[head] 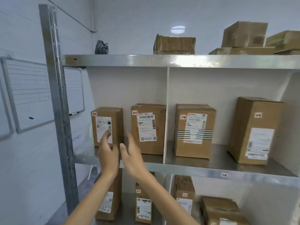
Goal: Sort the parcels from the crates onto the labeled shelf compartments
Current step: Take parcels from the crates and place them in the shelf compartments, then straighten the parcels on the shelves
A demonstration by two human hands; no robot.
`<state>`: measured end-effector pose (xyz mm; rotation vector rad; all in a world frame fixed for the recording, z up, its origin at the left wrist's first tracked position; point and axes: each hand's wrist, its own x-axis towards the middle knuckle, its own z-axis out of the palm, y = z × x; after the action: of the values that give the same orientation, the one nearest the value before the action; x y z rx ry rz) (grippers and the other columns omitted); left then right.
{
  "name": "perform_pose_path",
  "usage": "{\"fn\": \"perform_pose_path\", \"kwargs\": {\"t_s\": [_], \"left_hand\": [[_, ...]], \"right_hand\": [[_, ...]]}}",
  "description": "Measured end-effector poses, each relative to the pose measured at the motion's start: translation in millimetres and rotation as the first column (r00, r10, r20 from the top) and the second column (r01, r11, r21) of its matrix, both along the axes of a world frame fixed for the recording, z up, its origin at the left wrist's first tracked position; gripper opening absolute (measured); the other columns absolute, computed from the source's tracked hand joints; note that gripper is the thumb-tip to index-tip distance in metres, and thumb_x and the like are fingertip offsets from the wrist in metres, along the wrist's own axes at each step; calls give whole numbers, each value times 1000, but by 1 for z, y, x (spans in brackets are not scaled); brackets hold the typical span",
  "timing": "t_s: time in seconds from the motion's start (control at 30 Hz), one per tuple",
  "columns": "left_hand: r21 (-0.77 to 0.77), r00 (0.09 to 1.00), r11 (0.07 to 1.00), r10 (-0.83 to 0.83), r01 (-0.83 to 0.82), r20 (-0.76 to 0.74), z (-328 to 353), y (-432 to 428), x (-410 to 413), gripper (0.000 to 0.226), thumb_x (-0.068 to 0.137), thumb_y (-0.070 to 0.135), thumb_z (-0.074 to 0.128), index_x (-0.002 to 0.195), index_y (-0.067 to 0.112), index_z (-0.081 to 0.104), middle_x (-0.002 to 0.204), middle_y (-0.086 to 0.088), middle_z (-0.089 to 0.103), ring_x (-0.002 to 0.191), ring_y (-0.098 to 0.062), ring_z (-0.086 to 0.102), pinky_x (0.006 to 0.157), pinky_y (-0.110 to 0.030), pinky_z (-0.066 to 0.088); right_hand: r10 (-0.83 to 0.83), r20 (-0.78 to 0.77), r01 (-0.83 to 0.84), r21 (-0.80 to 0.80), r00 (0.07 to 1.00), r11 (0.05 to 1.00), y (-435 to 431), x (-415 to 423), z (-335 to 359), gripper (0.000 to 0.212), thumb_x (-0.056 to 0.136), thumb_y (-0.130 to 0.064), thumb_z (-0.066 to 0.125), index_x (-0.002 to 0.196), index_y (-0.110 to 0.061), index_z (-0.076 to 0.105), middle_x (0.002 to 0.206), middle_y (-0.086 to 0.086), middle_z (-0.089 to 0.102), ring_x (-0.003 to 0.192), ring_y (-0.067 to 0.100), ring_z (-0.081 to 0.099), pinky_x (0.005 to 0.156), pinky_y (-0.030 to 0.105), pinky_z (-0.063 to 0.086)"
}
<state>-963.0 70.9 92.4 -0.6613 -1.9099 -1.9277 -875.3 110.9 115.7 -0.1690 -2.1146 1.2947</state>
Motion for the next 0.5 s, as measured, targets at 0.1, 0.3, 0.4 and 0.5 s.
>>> {"fn": "perform_pose_path", "kwargs": {"t_s": [0.1,0.3,0.4,0.5], "left_hand": [[47,997,999,27,-24,-76,7,10,58,47,95,5,45,139,21,42,140,0,48,128,-15,45,105,-37,40],[119,987,993,-1,21,-161,20,55,175,45,93,-2,40,130,21,51,129,3,56,123,-9,48,104,-28,40],[126,983,989,-54,77,-173,23,83,220,44,92,-5,40,128,16,53,127,2,57,120,-8,50,97,-12,36],[78,969,972,-211,222,-130,25,115,256,45,93,-3,40,130,21,50,125,4,57,118,-6,50,97,-14,38]], "right_hand": [[26,-13,-26,3,1000,1000,10,63,1,52,101,-27,38,150,-28,18,152,-18,24,132,-12,19,108,11,16],[-65,-112,66,3,992,998,72,177,3,41,101,-25,39,141,-27,35,140,-12,44,127,-5,39,107,17,33],[-172,-183,177,14,968,984,109,222,5,33,101,-23,40,133,-28,43,131,-13,51,118,-9,45,102,12,38],[-272,-223,273,-27,936,962,141,259,4,31,101,-22,40,130,-29,45,126,-16,53,115,-11,47,96,6,38]]}}
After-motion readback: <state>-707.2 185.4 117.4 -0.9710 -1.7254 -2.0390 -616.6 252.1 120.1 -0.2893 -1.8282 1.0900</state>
